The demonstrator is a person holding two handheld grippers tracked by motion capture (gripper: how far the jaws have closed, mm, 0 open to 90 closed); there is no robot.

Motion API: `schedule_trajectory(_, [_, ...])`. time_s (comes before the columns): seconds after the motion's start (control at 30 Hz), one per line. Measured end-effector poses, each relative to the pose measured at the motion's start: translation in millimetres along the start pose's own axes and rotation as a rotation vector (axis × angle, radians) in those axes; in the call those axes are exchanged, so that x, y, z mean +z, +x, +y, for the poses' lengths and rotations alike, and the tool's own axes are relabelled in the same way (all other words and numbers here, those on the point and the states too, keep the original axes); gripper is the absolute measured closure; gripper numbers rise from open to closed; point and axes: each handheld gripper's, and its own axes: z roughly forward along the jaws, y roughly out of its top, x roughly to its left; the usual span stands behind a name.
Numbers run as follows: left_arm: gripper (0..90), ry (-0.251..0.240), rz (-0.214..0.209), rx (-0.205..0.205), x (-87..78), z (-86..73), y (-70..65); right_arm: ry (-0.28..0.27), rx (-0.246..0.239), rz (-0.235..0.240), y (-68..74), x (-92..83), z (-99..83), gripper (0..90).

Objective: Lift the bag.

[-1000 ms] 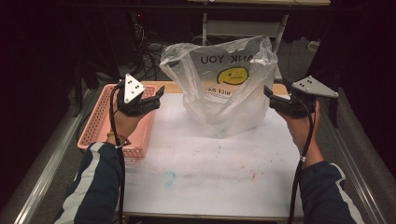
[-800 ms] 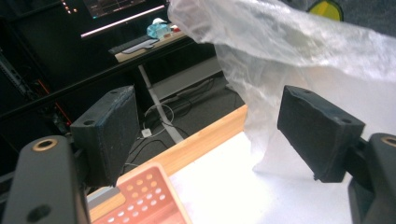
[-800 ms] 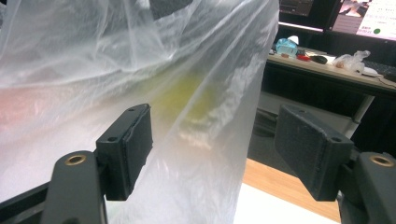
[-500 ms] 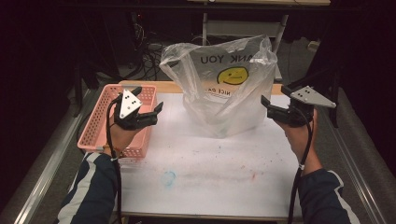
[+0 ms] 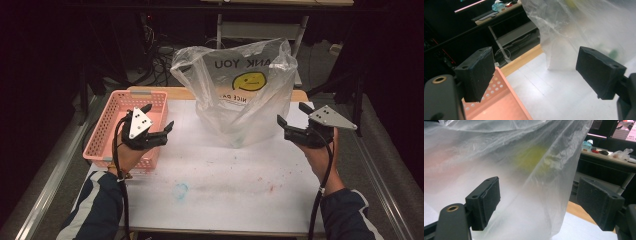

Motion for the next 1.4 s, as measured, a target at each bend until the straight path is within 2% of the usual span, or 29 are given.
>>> schedule_trajectory(0.1, [15.3, -0.001, -0.01, 0.006, -3.1, -2.6, -2.5, -0.012, -0.012, -0.006, 0.9, -5.3, -3.9, 20.3])
schedule_trajectory(0.37, [15.3, -0.01, -0.024, 0.026, -13.7, -7.8, -9.6, 0.01, -0.016, 0.023, 4.9, -14.4, -12.1, 19.4])
schedule_trajectory(0.67, [15.3, 0.013, -0.059, 0.038, -21.7, -16.9, -19.0, 0.025, -0.032, 0.043, 12.7, -23.8, -21.2, 19.3])
schedule_trajectory(0.97, [15.3, 0.021, -0.057, 0.055, -30.3, -27.8, -26.6, 0.04, -0.043, 0.062, 18.8, -30.9, -32.6, 18.9])
schedule_trajectory(1.4, [15.3, 0.048, -0.074, 0.061, -41.3, -44.4, -36.1, 0.07, -0.067, 0.094, 29.3, -40.1, -53.2, 18.5])
